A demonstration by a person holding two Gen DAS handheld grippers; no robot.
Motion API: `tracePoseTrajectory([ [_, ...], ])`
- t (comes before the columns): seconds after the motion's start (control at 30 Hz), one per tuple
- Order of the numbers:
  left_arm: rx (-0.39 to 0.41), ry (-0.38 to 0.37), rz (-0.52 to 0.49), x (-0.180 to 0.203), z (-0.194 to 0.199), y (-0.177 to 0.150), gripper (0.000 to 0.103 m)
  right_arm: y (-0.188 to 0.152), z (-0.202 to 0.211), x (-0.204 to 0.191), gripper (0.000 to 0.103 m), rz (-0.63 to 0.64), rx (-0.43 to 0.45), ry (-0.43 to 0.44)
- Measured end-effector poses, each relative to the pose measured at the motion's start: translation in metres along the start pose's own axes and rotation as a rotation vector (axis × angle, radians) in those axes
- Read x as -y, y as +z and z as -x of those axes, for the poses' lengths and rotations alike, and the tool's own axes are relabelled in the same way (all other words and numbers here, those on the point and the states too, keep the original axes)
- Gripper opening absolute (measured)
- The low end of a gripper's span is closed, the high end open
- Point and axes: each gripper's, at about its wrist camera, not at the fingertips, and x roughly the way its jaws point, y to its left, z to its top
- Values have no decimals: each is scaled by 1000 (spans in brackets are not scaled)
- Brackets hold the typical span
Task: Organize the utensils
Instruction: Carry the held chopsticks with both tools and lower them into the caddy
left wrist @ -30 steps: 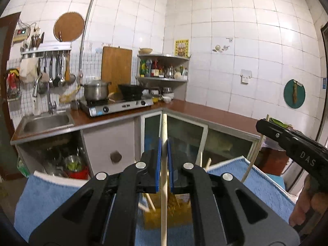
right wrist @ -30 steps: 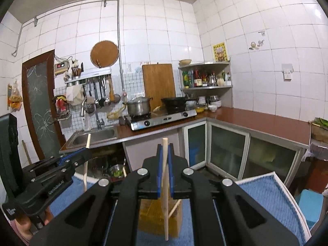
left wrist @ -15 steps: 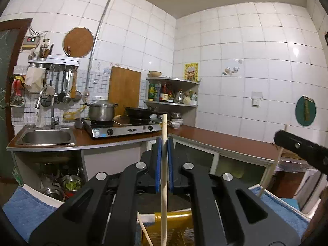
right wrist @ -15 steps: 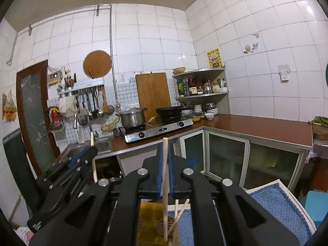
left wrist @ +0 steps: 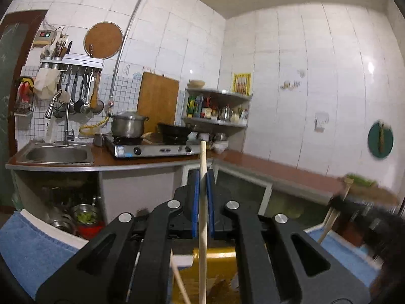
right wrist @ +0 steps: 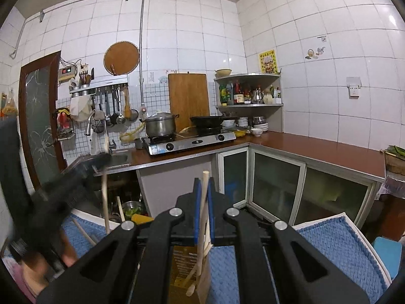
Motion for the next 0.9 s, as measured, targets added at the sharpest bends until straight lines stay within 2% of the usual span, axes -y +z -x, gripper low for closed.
tracePoseTrajectory([
  [0.17,113,-3,-7,8,12,32,5,7,1,-1,5,-2,17,6],
  [0.3,123,23,-55,19,-4,26,5,2,0,1,5,-7,11,6],
  [0.5,37,49,-76,20,-25,-13,5,-9,-11,6,5,-23,-29,12],
  [0.77,-99,69,-80,1,-26,-50,5,-31,-30,5,5,-33,-113,19],
  [0.9,-135,87,-98,-7,-19,-61,5,-42,-39,5,6,-34,-161,18],
])
